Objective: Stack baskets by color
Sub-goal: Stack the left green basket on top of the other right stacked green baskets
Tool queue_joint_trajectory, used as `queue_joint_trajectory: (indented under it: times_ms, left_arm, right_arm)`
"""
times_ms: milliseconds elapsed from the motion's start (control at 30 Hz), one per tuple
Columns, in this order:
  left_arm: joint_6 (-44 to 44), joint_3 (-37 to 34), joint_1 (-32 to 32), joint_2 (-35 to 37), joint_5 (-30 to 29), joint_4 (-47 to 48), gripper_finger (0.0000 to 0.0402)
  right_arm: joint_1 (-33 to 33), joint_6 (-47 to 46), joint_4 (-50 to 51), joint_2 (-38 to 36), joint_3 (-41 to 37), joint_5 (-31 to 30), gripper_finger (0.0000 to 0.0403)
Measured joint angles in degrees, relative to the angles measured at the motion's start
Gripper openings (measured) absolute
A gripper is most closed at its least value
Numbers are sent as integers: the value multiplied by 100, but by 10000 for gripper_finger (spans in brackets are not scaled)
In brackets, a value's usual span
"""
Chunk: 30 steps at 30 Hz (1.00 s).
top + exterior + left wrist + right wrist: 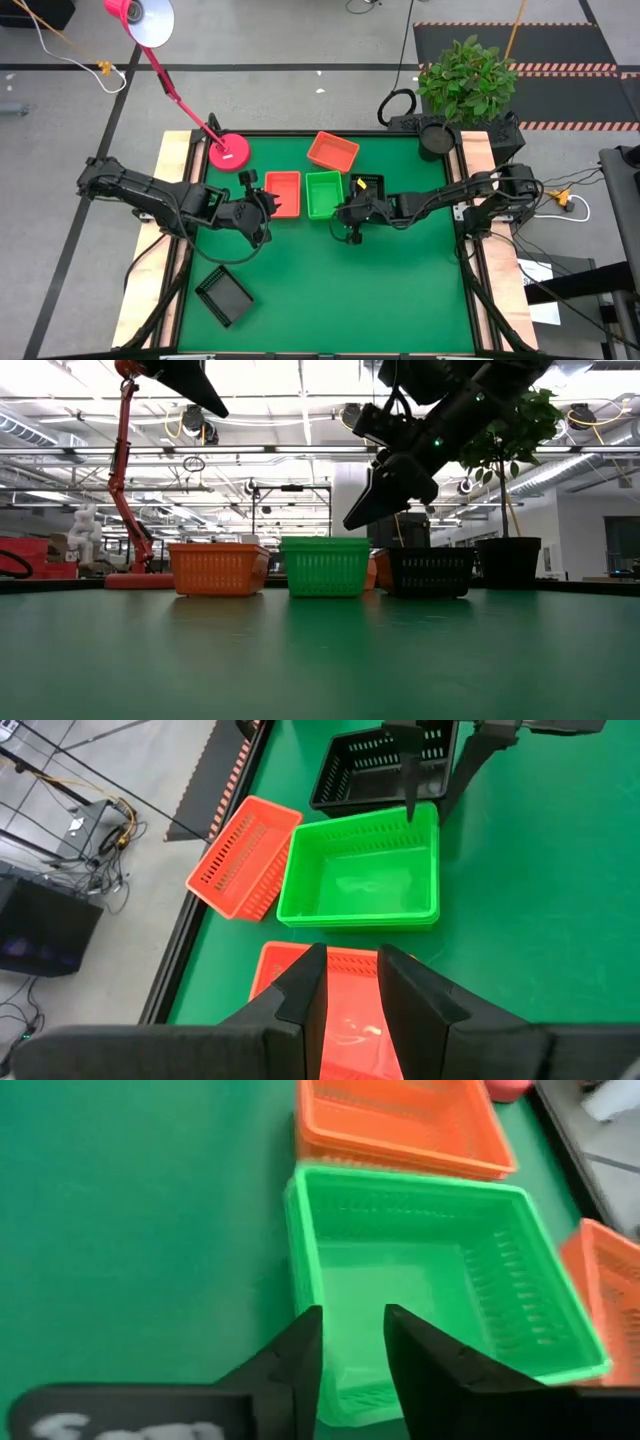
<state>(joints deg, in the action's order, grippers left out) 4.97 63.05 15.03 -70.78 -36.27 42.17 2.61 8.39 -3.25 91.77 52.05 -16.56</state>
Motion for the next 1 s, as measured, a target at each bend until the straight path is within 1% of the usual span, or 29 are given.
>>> queue_joint_trajectory:
  times_ms: [67, 133, 300, 400, 567, 733, 833, 1000]
  left_arm:
    - [0, 0, 0, 0, 0, 0, 93]
    - [-2, 0, 0, 0, 2, -2, 93]
    - [-13, 0, 0, 0, 25, -42, 93]
    - [-11, 0, 0, 0, 26, -50, 93]
    - [-11, 0, 0, -2, 26, -50, 93]
    - [-45, 0, 0, -2, 29, -131, 93]
    - [-78, 4, 0, -2, 33, -205, 93]
    - [-131, 4, 0, -2, 42, -214, 93]
  right_arm:
    - [-2, -19, 1, 0, 0, 155, 114]
    - [-2, -21, 3, 0, 0, 182, 115]
    - [-2, -72, 43, 0, 0, 190, 95]
    - [-14, -133, 86, 0, 0, 362, 81]
    - [-59, -155, 140, 52, 2, 467, 66]
    - [-109, -260, 109, 140, 6, 479, 59]
    - [-116, -325, 83, 131, 4, 619, 59]
    - [-116, -529, 90, 131, 7, 639, 59]
